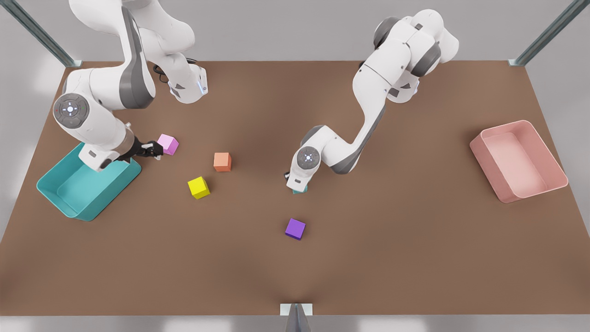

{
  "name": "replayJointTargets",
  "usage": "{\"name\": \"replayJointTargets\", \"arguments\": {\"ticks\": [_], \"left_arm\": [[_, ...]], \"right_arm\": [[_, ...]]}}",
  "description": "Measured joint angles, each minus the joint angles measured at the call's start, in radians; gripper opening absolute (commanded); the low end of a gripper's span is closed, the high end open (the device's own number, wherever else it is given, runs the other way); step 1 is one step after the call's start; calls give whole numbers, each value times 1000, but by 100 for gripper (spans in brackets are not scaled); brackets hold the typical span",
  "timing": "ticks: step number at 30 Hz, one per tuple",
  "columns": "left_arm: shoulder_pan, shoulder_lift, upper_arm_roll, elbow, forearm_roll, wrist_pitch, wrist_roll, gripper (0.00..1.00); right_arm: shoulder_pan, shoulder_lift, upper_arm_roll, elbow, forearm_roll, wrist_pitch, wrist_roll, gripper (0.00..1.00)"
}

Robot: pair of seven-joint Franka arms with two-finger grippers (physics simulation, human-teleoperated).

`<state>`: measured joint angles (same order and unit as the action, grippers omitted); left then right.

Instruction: Stack the two blue cubes on top of each other

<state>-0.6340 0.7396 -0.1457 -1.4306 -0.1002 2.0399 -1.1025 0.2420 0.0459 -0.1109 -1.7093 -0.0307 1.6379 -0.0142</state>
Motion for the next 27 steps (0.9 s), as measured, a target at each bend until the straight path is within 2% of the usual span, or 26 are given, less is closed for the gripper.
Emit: {"name": "replayJointTargets", "arguments": {"ticks": [5, 6, 7, 15, 21, 23, 25, 27], "left_arm": [[0, 14, 0, 19, 12, 37, -27, 52], [1, 17, 0, 21, 13, 42, -31, 60], [0, 20, 0, 21, 13, 46, -35, 100], [4, 18, 0, 22, 31, 61, -57, 100], [17, -34, 0, 58, 39, -18, -70, 100], [90, -76, -1, 168, 44, -112, -68, 100], [263, -142, 1, 329, 89, -276, -24, 100], [435, -187, -5, 363, 137, -411, 54, 100]], "right_arm": [[-4, 12, 1, 15, 0, -3, -8, 100], [-4, 12, 1, 15, -1, -3, -9, 100], [-5, 12, 3, 15, 0, -4, -10, 100], [3, 15, 4, 20, 1, -6, -17, 100], [2, 21, 4, 21, 1, -6, -21, 100], [0, 20, 4, 21, 1, -7, -22, 100], [-1, 19, 3, 22, 1, -7, -23, 100], [-2, 9, 4, 22, 1, -9, -22, 100]]}}
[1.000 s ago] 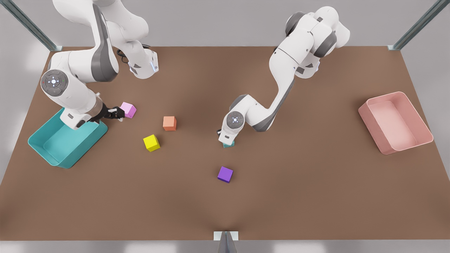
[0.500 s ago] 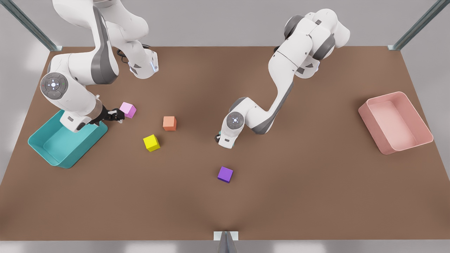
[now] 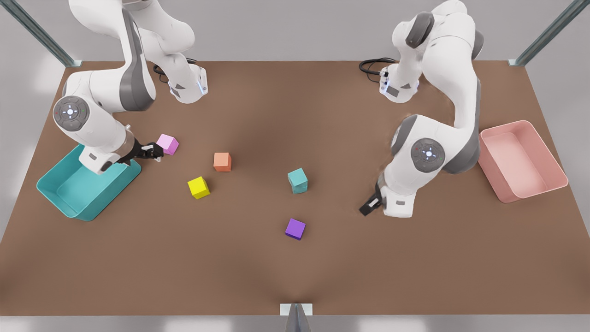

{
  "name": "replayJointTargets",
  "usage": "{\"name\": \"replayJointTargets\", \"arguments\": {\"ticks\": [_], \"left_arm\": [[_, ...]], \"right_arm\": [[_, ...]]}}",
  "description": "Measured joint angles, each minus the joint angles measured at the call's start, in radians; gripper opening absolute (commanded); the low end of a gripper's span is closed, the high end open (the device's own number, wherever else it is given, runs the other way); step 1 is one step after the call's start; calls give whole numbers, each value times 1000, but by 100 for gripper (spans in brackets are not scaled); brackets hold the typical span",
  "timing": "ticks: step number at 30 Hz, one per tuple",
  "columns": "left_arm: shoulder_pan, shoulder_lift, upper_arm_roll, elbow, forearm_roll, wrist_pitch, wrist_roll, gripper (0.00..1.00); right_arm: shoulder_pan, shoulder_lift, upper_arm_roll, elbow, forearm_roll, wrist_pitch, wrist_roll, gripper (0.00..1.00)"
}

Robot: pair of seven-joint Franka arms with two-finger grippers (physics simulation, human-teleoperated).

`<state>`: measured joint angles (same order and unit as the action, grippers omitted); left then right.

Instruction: Stack the two blue cubes on top of each other

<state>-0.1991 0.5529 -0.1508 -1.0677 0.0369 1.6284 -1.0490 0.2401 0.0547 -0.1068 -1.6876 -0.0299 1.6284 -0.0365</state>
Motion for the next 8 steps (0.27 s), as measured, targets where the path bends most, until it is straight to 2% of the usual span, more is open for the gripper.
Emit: {"name": "replayJointTargets", "arguments": {"ticks": [1, 3, 4, 8], "left_arm": [[100, -23, -29, -24, 0, -52, 41, 100], [193, -220, -48, -346, 7, -73, 125, 100], [203, -276, -51, -399, 6, -94, 165, 100], [223, -329, -52, -382, 4, -208, 303, 100]], "right_arm": [[0, -5, 0, -1, 0, -3, 0, 100], [8, -27, -7, -1, 0, -13, 1, 100], [32, -50, -31, 0, 0, -21, 1, 100], [101, -74, -107, 0, 0, -45, 3, 100]]}}
